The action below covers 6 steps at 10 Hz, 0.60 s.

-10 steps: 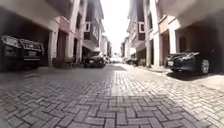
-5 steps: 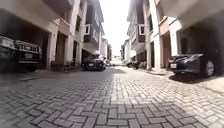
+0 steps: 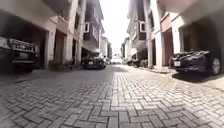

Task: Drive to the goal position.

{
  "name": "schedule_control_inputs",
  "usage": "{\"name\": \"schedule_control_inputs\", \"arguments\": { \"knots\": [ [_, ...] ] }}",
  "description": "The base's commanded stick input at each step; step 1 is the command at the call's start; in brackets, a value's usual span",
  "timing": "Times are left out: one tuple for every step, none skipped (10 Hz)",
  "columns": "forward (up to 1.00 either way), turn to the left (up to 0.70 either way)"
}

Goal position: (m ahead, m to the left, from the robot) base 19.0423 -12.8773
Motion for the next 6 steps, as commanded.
{"name": "schedule_control_inputs", "arguments": {
  "knots": [
    [0.5,0.0],
    [0.5,0.0],
    [0.5,0.0],
    [0.5,0.0],
    [0.5,0.0],
    [0.5,0.0]
  ]
}}
